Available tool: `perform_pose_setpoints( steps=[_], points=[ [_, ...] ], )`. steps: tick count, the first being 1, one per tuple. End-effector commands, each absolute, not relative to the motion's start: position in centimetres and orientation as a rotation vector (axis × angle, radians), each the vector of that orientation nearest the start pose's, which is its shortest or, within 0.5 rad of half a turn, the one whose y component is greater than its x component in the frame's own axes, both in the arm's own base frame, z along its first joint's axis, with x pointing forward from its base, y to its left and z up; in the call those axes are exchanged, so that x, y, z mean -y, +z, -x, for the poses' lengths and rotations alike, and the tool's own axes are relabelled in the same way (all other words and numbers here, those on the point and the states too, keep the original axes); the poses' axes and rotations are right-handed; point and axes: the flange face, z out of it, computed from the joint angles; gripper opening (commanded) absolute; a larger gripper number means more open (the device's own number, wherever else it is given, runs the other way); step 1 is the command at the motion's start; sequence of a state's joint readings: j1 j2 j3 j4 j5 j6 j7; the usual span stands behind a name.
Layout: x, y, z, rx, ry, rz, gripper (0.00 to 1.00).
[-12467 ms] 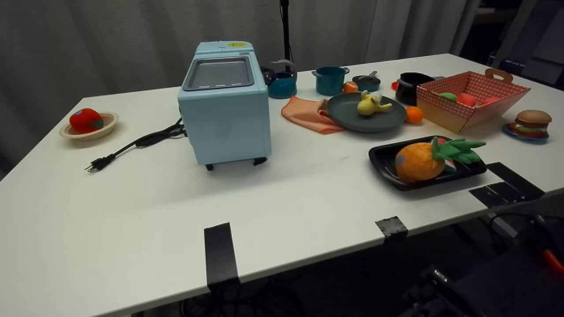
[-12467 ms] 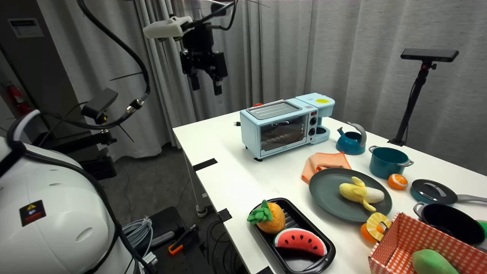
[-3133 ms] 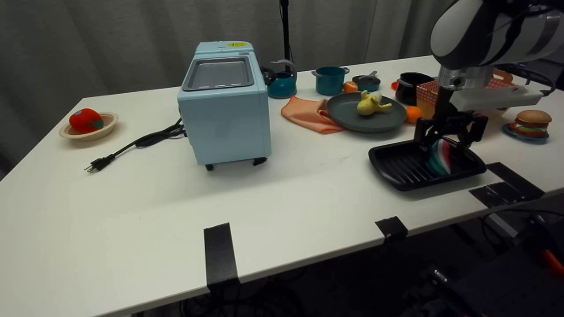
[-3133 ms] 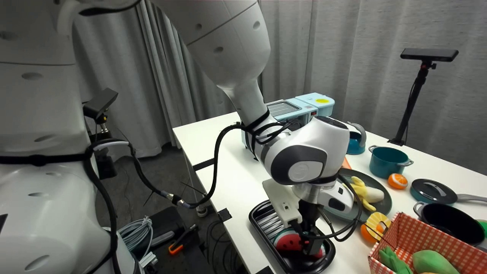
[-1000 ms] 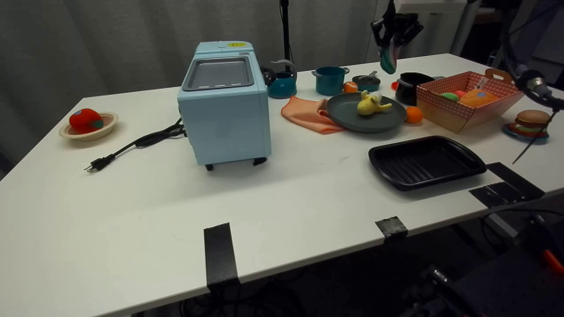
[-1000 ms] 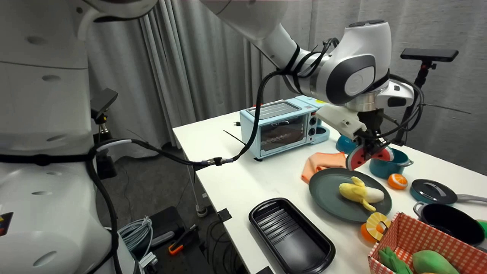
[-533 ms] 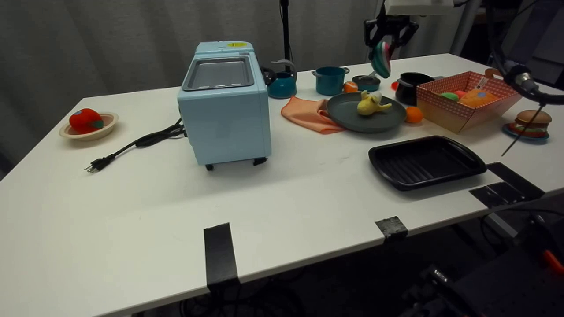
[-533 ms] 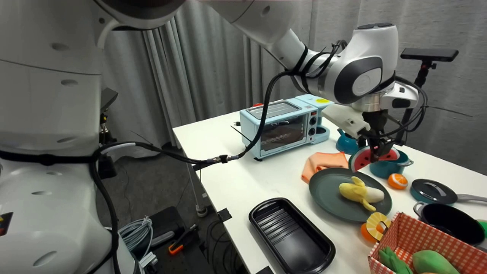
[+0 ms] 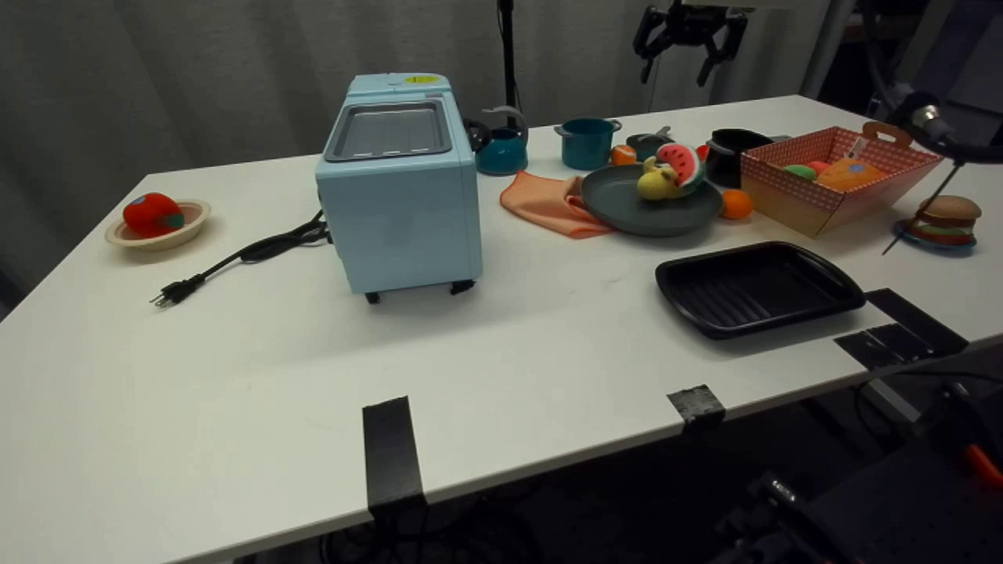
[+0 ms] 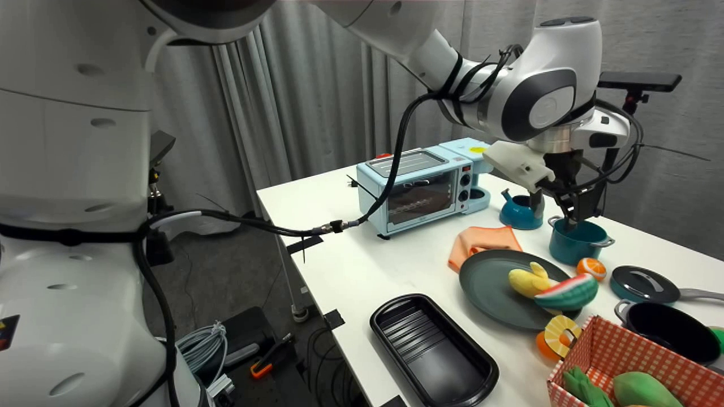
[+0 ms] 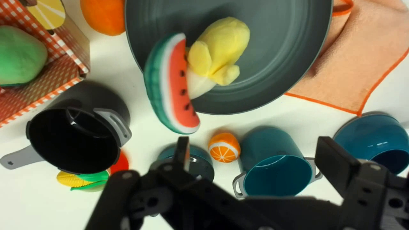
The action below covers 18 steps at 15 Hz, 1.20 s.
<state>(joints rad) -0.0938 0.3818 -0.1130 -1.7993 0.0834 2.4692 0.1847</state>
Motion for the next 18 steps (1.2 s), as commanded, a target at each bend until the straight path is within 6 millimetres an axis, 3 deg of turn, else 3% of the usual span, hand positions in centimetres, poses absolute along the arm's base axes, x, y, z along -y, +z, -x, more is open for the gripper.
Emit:
perform_pose_setpoints(
  steps=[1, 7, 8, 18],
  points=[
    [13.3, 38.4, -66.2, -0.679, -0.461, 2.992, 1.0],
    [12.8, 39.1, -66.4, -0.665, -0.455, 2.942, 1.0],
    [13.0, 38.1, -66.4, -0.676, -0.488, 2.988, 1.0],
    [13.1, 37.5, -66.7, -0.687, -0.481, 2.994, 1.0]
  ],
)
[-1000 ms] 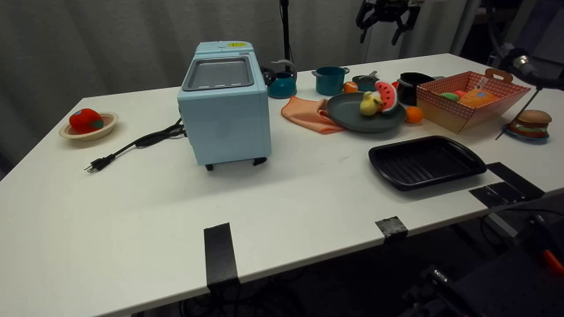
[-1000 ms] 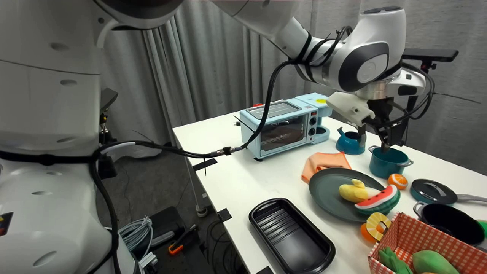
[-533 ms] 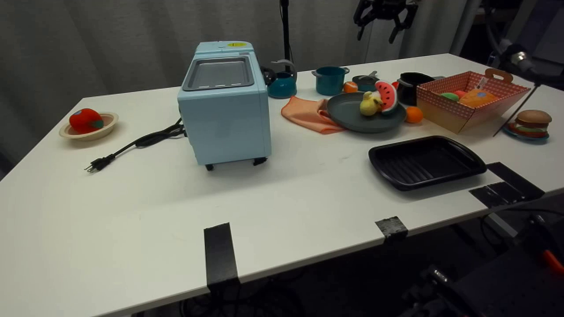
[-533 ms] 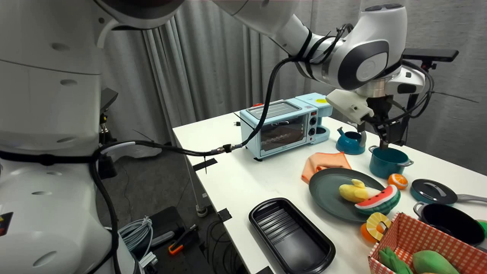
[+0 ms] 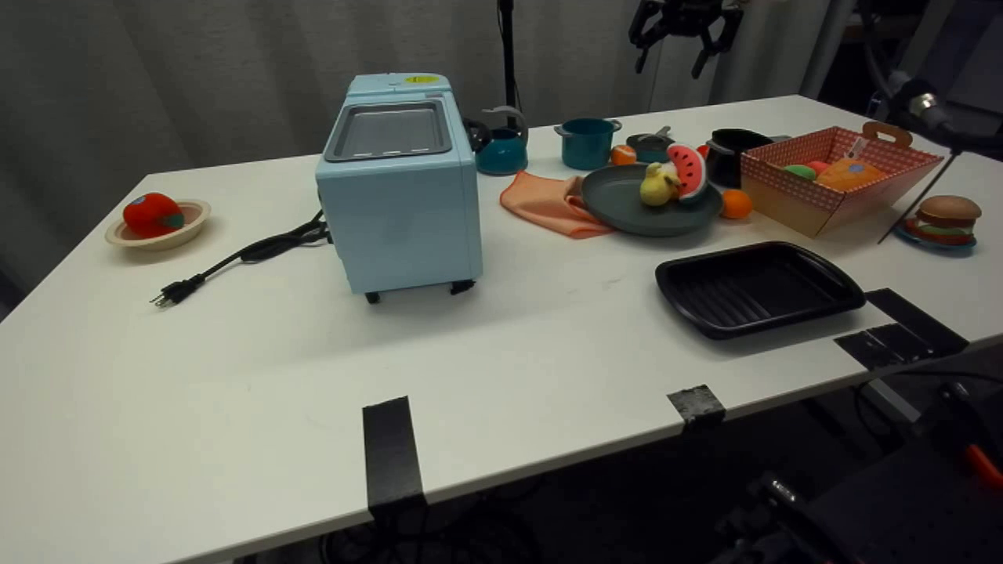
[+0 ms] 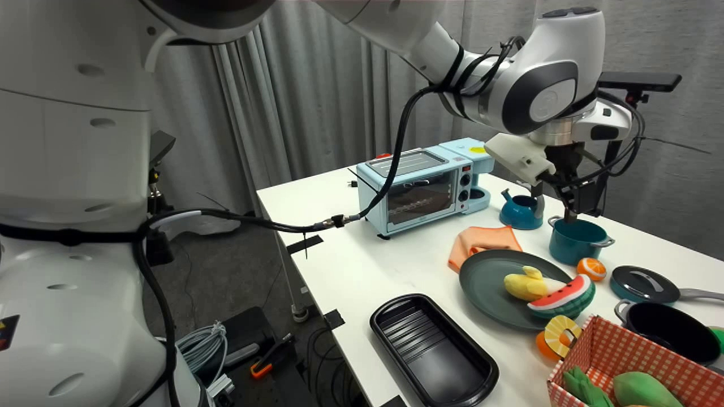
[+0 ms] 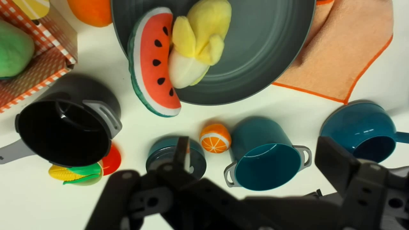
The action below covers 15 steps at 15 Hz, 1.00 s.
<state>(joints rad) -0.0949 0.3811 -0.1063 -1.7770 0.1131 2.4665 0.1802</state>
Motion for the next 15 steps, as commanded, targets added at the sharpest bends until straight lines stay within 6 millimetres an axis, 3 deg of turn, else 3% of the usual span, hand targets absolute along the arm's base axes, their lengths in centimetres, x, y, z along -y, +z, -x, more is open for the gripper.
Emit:
perform_pose_setpoints(
  steps=[1, 5, 10, 15],
  points=[
    [13.3, 37.0, -67.1, -0.692, -0.467, 2.993, 1.0],
    [14.6, 34.5, -68.6, -0.73, -0.427, 3.005, 1.0],
    [16.2, 29.8, -70.1, -0.767, -0.322, 3.035, 1.0],
    [16.4, 25.4, -69.6, -0.792, -0.185, 3.054, 1.0]
  ],
)
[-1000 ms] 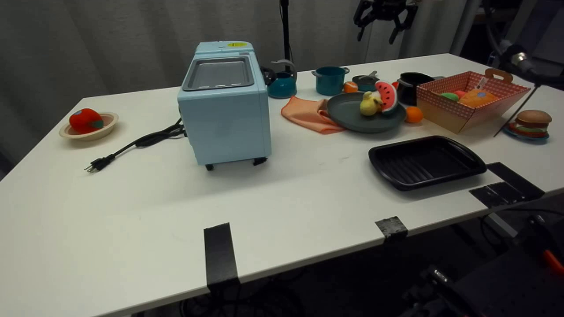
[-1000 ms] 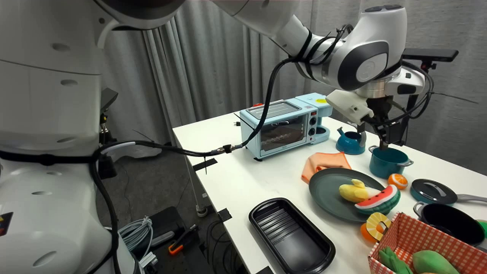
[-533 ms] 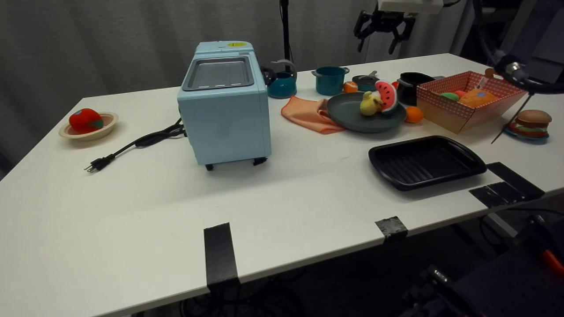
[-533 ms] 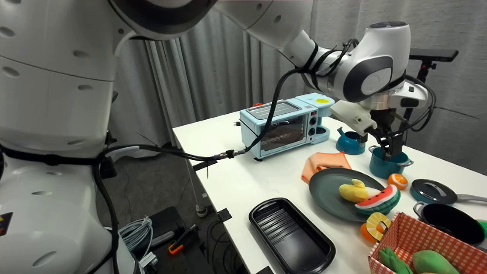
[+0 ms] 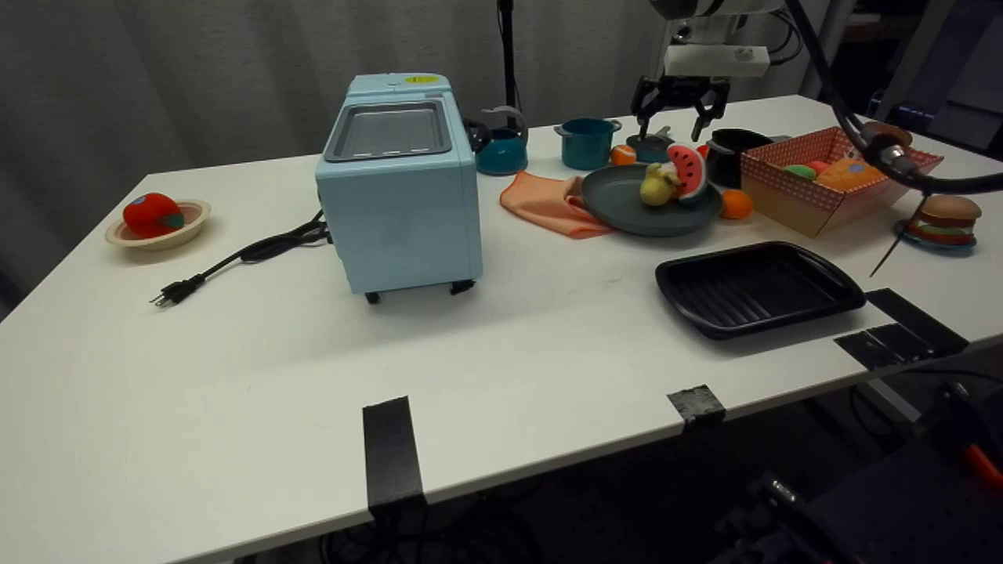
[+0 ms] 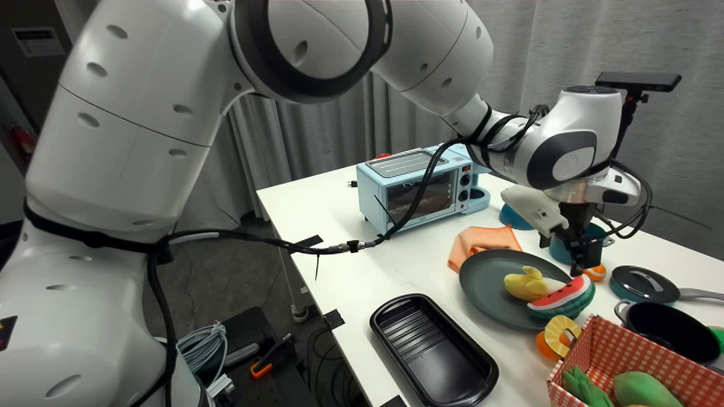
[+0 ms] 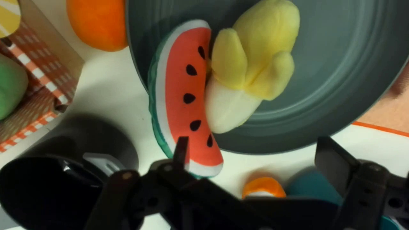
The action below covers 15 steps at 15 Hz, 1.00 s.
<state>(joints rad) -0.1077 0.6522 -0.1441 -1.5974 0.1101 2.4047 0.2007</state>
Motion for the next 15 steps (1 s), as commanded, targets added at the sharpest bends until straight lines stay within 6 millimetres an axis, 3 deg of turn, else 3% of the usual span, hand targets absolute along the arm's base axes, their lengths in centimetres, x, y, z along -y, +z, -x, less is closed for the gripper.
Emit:
perform_pose_setpoints(
  steps=[1, 7, 9, 15],
  points=[
    [16.2, 24.5, -69.2, -0.792, -0.155, 3.05, 1.0],
    [14.8, 20.0, -66.6, -0.8, -0.014, 3.056, 1.0],
    [14.8, 19.3, -66.0, -0.813, 0.014, 3.054, 0.74],
    [14.1, 20.2, -65.9, -0.789, -0.011, 3.051, 0.27]
  ],
)
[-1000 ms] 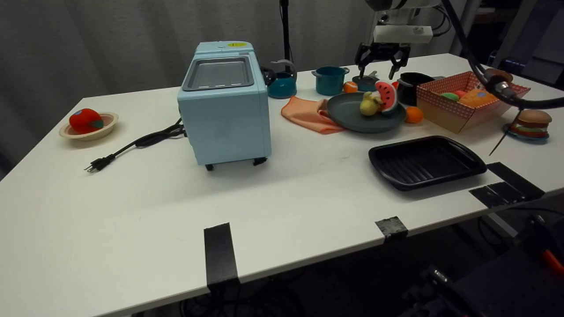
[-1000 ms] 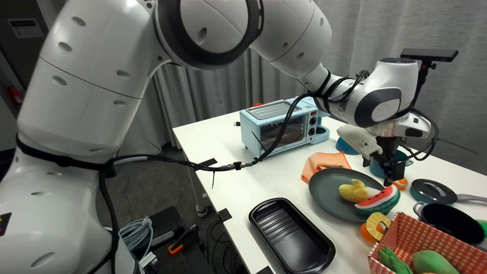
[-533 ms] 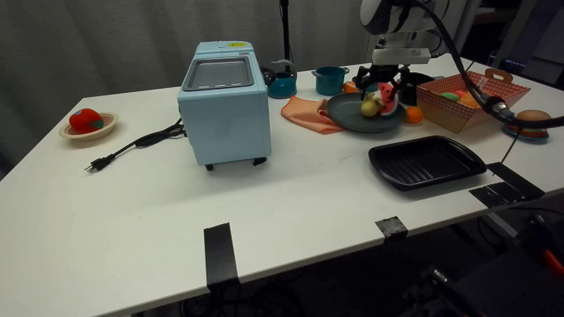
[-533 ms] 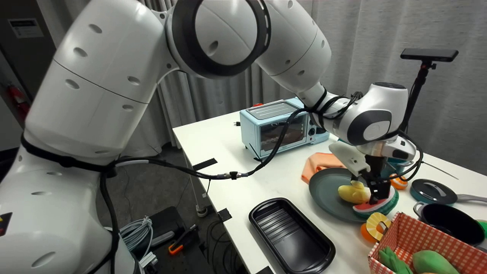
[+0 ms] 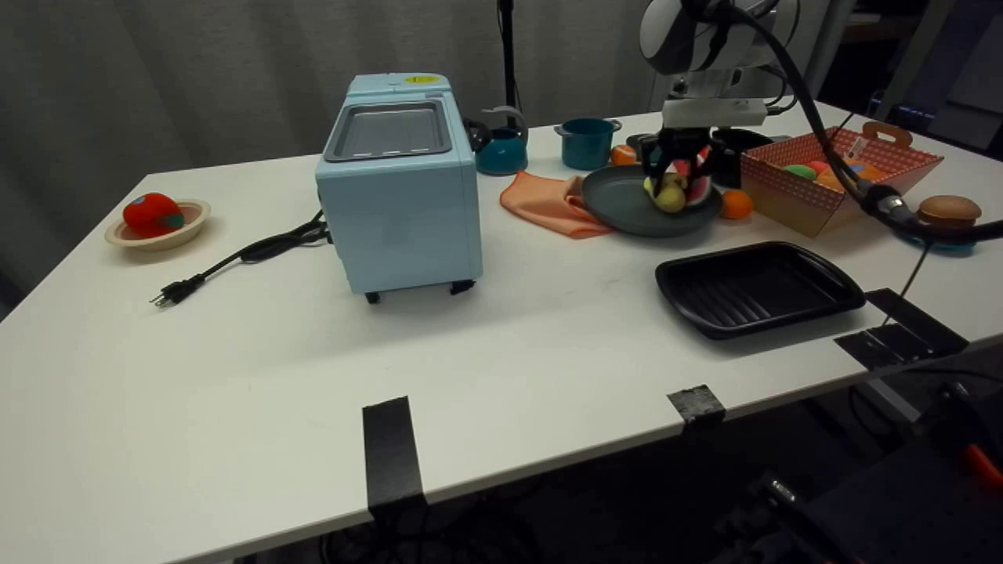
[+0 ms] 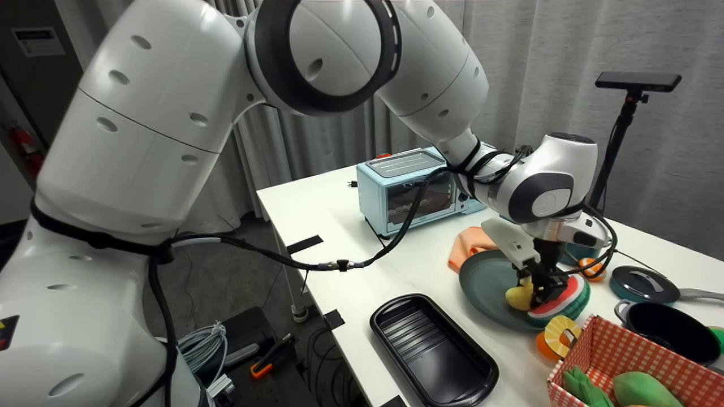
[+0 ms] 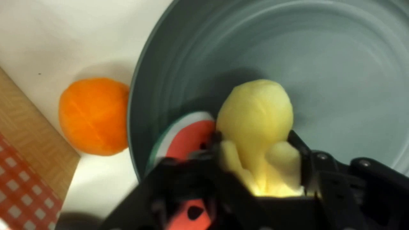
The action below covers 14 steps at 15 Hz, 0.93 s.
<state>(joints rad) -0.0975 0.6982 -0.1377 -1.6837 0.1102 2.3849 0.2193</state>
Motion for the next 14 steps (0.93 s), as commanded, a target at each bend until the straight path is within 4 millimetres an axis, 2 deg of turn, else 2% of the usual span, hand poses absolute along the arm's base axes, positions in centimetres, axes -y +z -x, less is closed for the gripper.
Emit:
perform_pose_setpoints(
  steps=[1, 3, 5, 7, 9, 14],
  points=[
    [13.8, 20.6, -65.9, -0.776, -0.017, 3.047, 0.2],
    [13.1, 21.6, -66.1, -0.75, -0.041, 3.039, 0.06],
    [12.1, 23.1, -66.3, -0.715, -0.081, 3.033, 0.0],
    [10.8, 24.9, -66.5, -0.677, -0.119, 3.021, 0.03],
    [9.7, 26.9, -66.3, -0.642, -0.153, 3.006, 0.01],
    [7.9, 31.5, -62.9, -0.594, -0.156, 2.979, 0.02]
  ],
)
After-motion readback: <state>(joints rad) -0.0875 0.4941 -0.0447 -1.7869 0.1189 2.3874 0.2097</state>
